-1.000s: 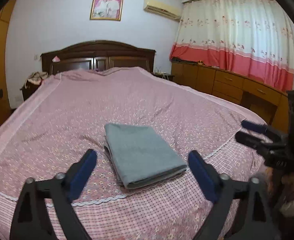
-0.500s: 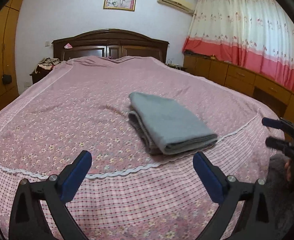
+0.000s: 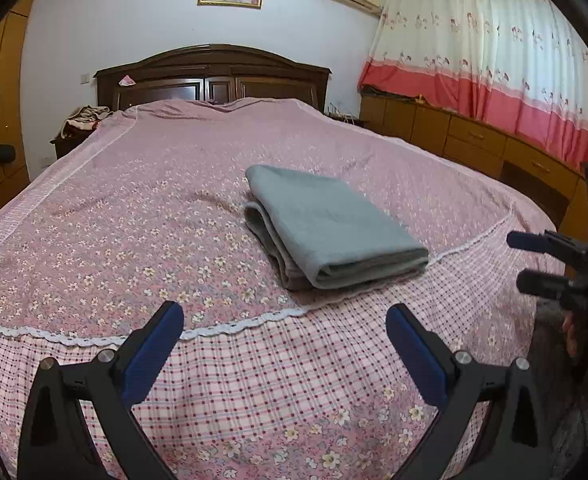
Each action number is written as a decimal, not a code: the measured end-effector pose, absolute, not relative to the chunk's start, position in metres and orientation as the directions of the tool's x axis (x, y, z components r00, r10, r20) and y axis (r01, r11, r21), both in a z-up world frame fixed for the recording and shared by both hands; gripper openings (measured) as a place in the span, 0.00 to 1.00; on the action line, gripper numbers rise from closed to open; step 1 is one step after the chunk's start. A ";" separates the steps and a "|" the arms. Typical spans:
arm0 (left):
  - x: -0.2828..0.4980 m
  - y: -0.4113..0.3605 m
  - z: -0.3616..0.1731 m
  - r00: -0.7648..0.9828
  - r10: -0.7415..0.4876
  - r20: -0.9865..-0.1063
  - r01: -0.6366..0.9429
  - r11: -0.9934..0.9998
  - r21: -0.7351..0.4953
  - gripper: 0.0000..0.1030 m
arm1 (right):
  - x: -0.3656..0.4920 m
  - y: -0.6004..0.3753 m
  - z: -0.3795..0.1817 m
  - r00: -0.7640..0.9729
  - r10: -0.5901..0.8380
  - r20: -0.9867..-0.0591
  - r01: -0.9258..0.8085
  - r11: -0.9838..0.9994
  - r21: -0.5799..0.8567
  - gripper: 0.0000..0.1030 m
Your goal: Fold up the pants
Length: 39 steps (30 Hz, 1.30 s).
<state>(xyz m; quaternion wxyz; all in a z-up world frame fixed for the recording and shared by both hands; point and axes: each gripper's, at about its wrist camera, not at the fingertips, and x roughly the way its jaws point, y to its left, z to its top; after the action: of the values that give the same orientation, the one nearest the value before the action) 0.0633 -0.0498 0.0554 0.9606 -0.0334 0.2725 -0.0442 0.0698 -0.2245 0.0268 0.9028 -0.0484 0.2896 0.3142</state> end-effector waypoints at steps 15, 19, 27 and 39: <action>0.064 -0.054 0.053 0.834 -0.138 -0.534 0.092 0.989 -0.112 1.00 | 0.066 -0.222 0.025 0.626 0.531 -0.571 -0.599 0.796 0.085 0.93; 0.065 -0.053 0.052 0.832 -0.137 -0.537 0.090 0.989 -0.113 1.00 | 0.067 -0.222 0.025 0.624 0.529 -0.575 -0.599 0.796 0.083 0.93; 0.066 -0.051 0.052 0.832 -0.142 -0.537 0.092 0.989 -0.119 1.00 | 0.068 -0.218 0.023 0.621 0.522 -0.585 -0.600 0.796 0.074 0.93; 0.067 -0.047 0.052 0.831 -0.146 -0.537 0.093 0.988 -0.124 1.00 | 0.067 -0.215 0.020 0.618 0.516 -0.593 -0.598 0.798 0.072 0.93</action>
<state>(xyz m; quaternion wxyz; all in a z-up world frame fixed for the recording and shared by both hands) 0.0674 -0.0472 0.0523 0.9556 -0.0464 0.2842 -0.0624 0.0673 -0.2146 0.0199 0.8971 -0.0663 0.3073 0.3105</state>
